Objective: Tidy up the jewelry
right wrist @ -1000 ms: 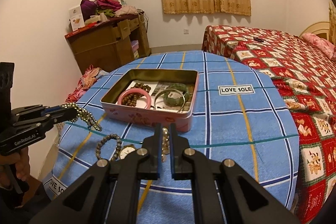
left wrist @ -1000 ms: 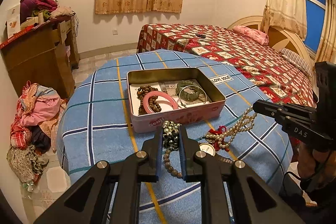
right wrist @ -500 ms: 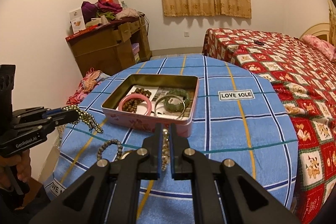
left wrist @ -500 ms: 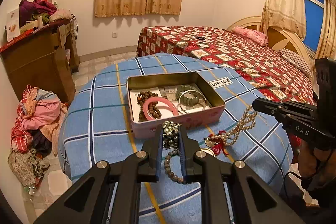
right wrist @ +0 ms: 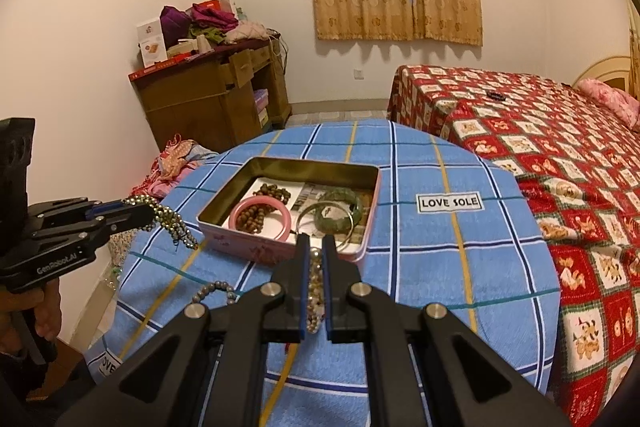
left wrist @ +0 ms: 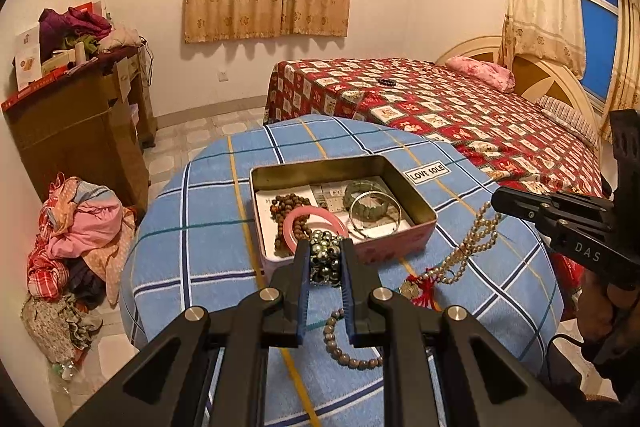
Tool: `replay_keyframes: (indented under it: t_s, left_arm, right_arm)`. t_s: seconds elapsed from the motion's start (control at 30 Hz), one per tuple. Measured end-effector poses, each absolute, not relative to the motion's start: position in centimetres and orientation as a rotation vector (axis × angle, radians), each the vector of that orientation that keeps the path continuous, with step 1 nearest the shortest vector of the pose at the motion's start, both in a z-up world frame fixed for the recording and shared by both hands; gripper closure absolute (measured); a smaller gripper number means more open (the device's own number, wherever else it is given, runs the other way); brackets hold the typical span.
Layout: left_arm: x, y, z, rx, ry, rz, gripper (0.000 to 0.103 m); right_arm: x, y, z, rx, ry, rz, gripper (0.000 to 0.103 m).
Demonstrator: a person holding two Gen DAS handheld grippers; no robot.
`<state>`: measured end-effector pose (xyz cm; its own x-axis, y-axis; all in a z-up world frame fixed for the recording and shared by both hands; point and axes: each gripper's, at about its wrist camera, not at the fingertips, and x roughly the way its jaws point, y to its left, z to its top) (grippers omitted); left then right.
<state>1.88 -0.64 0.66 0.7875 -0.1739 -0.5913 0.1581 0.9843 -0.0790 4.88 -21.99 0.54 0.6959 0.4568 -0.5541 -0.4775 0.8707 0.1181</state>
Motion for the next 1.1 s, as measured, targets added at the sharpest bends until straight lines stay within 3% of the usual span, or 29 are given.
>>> replay_keyframes:
  t_s: [0.73, 0.77, 0.83, 0.87, 0.9, 1.1]
  left_arm:
    - [5.3, -1.0, 3.0, -0.008, 0.602, -0.157, 0.089]
    - [5.4, -1.0, 2.9, -0.009, 0.606, -0.157, 0.089]
    - [5.2, -0.8, 2.3, -0.014, 0.618, -0.16, 0.089]
    - [5.1, -0.8, 2.0, -0.016, 0.625, -0.163, 0.089]
    - [4.9, -0.7, 1.6, -0.017, 0.63, -0.164, 0.089]
    - [4.2, -1.2, -0.8, -0.03, 0.678, -0.176, 0.089]
  right_arm:
    - [7.4, -21.0, 3.5, -0.077, 0.56, 0.529, 0.1]
    - [7.7, -21.3, 2.8, -0.07, 0.583, 0.528, 0.098]
    - [8.2, -21.9, 1.2, -0.055, 0.639, 0.523, 0.079]
    - [8.3, -22.1, 0.2, -0.051, 0.664, 0.518, 0.057]
    - [8.1, -22.5, -0.7, -0.049, 0.68, 0.508, 0.047]
    - [7.4, -23.0, -5.4, -0.092, 0.819, 0.473, 0.055]
